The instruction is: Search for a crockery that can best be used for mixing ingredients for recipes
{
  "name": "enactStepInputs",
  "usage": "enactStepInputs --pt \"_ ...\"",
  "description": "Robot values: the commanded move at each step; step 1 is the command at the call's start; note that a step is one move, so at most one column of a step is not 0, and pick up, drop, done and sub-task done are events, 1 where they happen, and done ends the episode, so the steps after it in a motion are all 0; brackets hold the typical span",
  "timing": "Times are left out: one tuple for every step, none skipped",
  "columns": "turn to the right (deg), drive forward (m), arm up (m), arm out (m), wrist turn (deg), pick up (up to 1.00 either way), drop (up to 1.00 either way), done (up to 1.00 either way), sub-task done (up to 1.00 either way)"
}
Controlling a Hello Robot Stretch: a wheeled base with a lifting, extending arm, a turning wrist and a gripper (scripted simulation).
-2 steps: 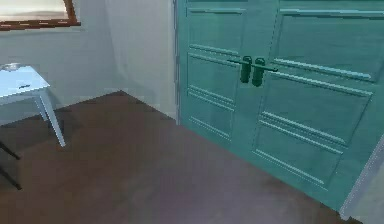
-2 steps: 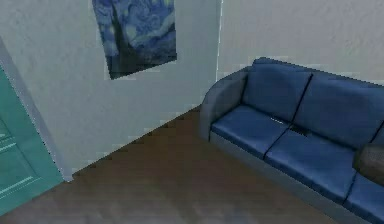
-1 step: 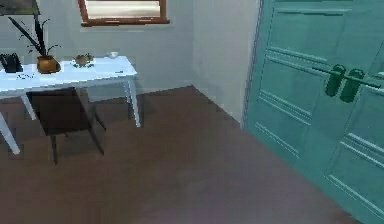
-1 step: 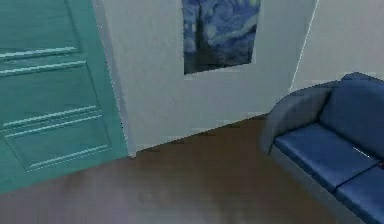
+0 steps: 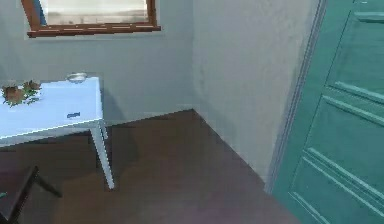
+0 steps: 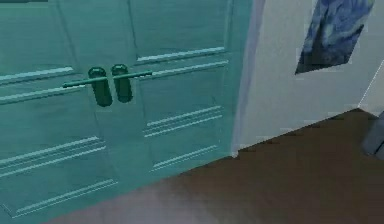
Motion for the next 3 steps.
enactStepInputs --pt "-3.0 0.0 0.0 0.0 0.0 0.0 0.0 0.0 0.0" --pt "0.0 1.0 0.0 0.0 0.0 0.0 0.0 0.0 0.0" --pt "-9.0 0.0 0.0 0.0 0.0 0.0 0.0 0.0 0.0"
